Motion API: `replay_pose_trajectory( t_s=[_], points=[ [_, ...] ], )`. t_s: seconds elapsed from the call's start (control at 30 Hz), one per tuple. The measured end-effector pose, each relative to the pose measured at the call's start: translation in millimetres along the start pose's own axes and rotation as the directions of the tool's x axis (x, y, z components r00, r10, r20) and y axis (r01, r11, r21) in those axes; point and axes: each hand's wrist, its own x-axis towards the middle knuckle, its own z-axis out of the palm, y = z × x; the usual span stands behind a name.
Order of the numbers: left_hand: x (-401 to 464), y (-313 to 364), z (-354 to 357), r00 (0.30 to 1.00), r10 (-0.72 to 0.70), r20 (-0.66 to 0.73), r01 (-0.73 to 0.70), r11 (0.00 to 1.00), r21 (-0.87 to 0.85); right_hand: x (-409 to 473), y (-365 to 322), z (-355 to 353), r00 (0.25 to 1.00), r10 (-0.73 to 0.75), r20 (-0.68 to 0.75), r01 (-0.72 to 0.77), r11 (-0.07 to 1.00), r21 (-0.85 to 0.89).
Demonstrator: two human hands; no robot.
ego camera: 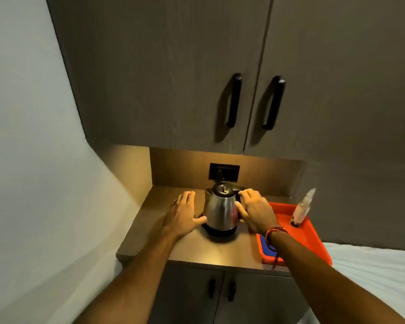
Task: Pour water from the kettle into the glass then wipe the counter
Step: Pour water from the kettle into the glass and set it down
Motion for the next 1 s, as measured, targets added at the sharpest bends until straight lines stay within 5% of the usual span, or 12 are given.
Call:
replay_pose_trajectory(
  t_s=[0.1,0.2,0.53,0.73,1.0],
  points=[
    [14.1,-24.8,28.7,0.953,-0.287,0.098,0.302,0.926,-0.227,22.7,16.1,26.1,0.992,0.121,-0.024,-0.117,0.986,0.122],
    [25.9,-48.4,61.1,0.892,-0.424,0.158,0.453,0.83,-0.325,43.7,27.0,47.4,0.971,0.239,-0.01,-0.232,0.953,0.194],
    [57.4,-81.3,119.7,0.785,-0.591,0.186,0.53,0.485,-0.696,108.9,61.6,94.8,0.866,0.471,0.166,-0.486,0.718,0.498],
    [62.5,-88.9,123.9,0.788,-0.606,0.106,0.486,0.508,-0.712,119.4,61.6,107.9,0.799,0.6,0.042,-0.53,0.668,0.523],
    [66.1,-103.0,92.9,0.82,-0.571,0.03,0.448,0.609,-0.654,155.7,15.5,83.2,0.922,0.385,-0.045,-0.358,0.89,0.282]
  ],
)
